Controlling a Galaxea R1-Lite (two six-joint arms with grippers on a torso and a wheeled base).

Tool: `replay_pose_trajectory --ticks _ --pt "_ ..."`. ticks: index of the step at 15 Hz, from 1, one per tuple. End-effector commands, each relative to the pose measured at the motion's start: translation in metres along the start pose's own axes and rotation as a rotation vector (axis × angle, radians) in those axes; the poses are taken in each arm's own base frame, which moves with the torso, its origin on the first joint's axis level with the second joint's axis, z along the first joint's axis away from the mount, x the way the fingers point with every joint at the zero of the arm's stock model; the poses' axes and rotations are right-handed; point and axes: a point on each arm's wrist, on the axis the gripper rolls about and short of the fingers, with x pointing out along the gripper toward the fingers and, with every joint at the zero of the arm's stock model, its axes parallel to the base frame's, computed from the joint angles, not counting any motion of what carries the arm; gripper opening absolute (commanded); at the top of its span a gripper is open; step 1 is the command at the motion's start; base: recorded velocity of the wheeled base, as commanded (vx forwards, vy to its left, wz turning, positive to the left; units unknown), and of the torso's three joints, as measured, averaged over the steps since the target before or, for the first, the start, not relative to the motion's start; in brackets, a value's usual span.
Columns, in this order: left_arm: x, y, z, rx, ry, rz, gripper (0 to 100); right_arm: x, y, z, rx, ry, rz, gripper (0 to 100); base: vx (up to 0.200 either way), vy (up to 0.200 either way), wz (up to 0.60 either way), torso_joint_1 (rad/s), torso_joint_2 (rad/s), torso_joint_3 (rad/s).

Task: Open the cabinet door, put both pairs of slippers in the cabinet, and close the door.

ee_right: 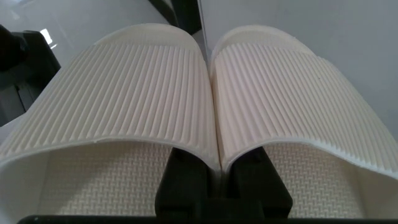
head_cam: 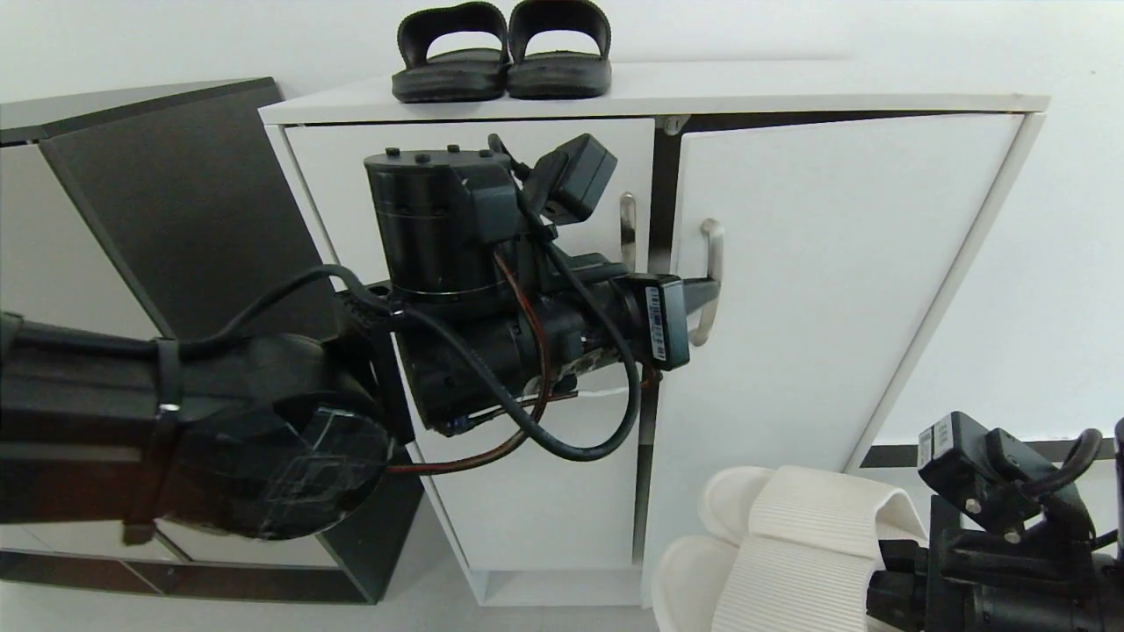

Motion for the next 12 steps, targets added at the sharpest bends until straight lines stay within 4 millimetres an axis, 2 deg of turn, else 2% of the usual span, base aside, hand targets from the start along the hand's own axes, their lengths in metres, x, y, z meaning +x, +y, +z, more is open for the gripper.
replay_pose_trajectory --ticks 1,5,7,10,12 --pt "-0.02 -0.016 0.008 0.006 -0.022 -0.034 0 -0.003 0.001 0.0 -0.003 -0.008 0.003 0 0.0 0.0 0.0 0.0 0.0 0.0" --pt "-0.043 -0.027 0.009 0.007 -0.024 -0.055 0 -0.003 0.001 -0.001 -0.004 -0.007 0.002 0 0.0 0.0 0.0 0.0 0.0 0.0" --pt "-0.042 -0.015 0.018 0.01 -0.054 -0.024 0 -0.003 0.001 -0.001 -0.004 -0.007 0.0 0 0.0 0.0 0.0 0.0 0.0 0.0" --pt "-0.028 0.005 0.024 0.022 -0.135 0.015 0 -0.003 0.001 -0.001 -0.004 -0.007 -0.001 0 0.0 0.0 0.0 0.0 0.0 0.0" --pt "-0.015 0.019 0.023 0.018 -0.129 0.041 0 -0.003 0.001 -0.001 -0.004 -0.005 -0.001 0 0.0 0.0 0.0 0.0 0.0 0.0"
